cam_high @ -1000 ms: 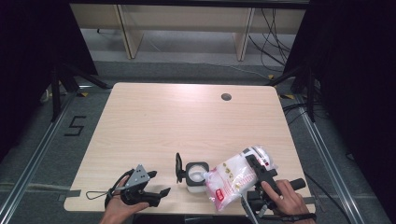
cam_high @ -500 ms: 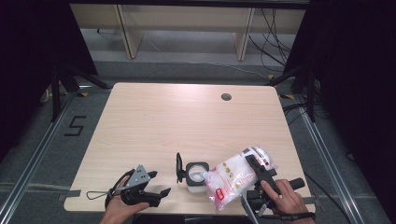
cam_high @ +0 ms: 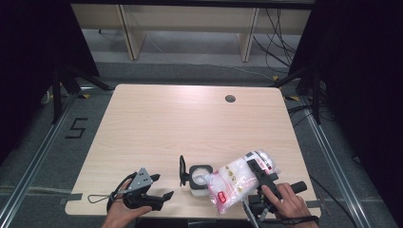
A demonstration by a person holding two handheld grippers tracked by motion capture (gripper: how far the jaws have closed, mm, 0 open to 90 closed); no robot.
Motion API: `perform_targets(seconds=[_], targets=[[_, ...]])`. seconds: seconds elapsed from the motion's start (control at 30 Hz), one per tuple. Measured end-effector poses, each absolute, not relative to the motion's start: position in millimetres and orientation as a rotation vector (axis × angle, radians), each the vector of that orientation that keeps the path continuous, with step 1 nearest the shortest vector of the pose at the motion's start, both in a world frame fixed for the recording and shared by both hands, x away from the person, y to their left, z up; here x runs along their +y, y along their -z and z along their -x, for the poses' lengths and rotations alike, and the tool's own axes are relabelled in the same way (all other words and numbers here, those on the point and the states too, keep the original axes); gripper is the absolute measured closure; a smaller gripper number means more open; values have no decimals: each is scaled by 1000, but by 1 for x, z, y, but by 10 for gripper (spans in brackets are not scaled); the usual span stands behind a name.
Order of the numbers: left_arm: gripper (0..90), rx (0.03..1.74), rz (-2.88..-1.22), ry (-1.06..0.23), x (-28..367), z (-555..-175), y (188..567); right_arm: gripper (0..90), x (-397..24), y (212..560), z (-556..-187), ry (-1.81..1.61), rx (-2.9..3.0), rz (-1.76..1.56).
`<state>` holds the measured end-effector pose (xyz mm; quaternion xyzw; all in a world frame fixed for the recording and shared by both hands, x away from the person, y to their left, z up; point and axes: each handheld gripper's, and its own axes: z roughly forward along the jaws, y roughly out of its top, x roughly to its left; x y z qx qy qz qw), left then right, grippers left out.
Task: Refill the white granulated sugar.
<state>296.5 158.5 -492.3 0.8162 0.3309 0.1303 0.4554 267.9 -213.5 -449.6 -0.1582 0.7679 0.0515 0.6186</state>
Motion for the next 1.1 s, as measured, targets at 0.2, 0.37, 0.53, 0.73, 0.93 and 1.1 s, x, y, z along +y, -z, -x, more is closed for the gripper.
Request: perform_targets(seconds=[0.2,0.37,0.53,0.73,0.93,1.1], targets=[[209,815,-2011,-320,158,-297,493,484,-213,450,-269,-99,1772,386],[209,814,-2012,-321,158,-297,493,486,-212,449,-270,-88,1768,411],[209,811,-2005,-315,158,-297,493,487,-212,454,-269,-84,1795,367],[209,813,-2007,-317,158,-297,493,492,-211,456,-273,-91,1761,445],[209,811,-2004,-317,158,-297,493,495,-210,458,-272,-48,1783,441],[209,810,-2004,-318,158,-297,493,496,-211,463,-272,-62,1792,405]])
